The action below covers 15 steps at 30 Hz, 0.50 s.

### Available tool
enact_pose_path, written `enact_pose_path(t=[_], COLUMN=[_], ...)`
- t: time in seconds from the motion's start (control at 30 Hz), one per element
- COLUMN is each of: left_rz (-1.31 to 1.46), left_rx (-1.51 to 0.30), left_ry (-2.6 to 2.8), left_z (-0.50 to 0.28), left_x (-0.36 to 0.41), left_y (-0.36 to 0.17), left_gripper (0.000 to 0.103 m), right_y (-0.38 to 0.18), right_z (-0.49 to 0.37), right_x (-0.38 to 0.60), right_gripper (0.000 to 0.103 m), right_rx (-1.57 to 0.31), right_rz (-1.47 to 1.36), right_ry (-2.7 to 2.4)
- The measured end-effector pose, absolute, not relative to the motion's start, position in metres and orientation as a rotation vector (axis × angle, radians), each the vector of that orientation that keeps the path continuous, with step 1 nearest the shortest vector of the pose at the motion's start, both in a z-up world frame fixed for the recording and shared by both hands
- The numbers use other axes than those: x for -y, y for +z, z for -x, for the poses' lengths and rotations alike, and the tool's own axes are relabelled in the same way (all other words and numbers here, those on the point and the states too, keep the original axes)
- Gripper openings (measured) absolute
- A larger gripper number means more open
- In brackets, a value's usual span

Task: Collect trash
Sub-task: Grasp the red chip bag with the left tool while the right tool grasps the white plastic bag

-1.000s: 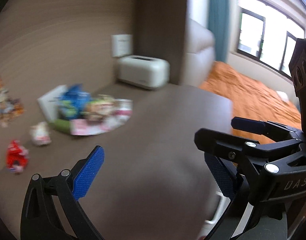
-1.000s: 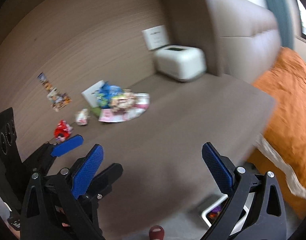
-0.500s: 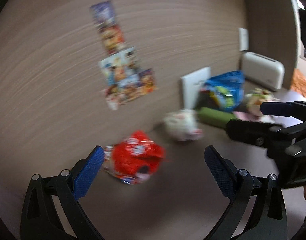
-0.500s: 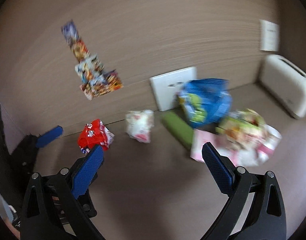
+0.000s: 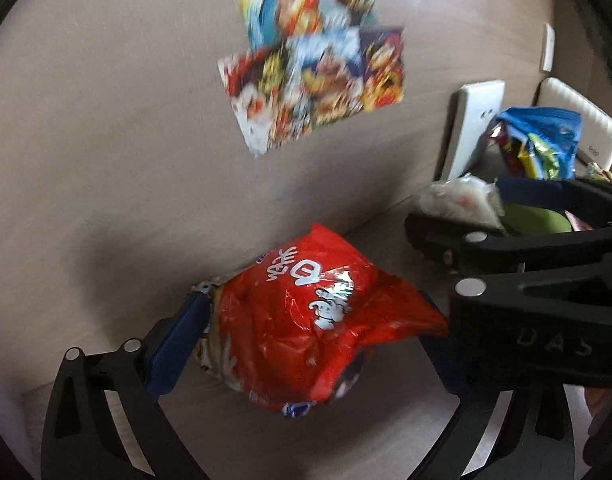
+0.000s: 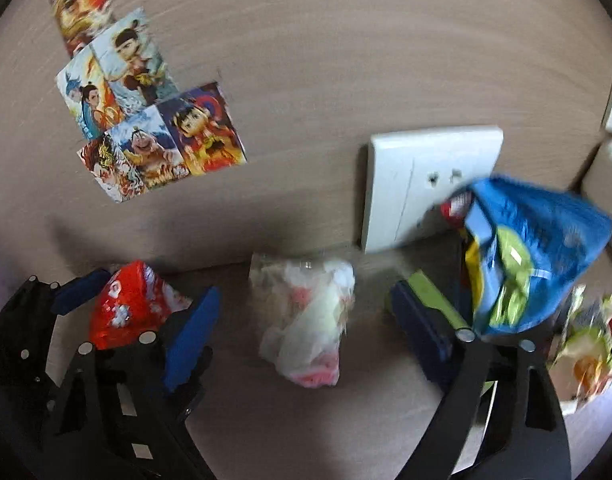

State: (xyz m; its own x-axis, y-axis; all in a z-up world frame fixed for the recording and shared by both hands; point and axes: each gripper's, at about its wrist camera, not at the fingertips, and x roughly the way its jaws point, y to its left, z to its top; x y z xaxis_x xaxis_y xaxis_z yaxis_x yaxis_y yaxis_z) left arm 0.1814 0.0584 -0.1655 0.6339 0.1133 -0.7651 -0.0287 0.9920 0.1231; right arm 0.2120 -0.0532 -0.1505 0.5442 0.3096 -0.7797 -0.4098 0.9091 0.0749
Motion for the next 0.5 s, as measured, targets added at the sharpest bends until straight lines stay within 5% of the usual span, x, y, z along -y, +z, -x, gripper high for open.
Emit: enact_pose_path(t=[0.1,0.5], left_rz=[-0.074,-0.043], left_rx=[-0.88,-0.816], left_ry=[0.067,0.037], left_z=[-0.187,-0.164], left_x=[-0.064,-0.061], left_y=[-0.166,-0.137], left_gripper=[0.083,0.071], right_y=[-0.158,-0.129], right_z=[-0.215,-0.175], right_x=[0.049,0.091], right_gripper=[0.055,0.053], right_rx=[-0.92,-0.877], right_rz=[0.133,0.011], right_ry=[0.426,0.432])
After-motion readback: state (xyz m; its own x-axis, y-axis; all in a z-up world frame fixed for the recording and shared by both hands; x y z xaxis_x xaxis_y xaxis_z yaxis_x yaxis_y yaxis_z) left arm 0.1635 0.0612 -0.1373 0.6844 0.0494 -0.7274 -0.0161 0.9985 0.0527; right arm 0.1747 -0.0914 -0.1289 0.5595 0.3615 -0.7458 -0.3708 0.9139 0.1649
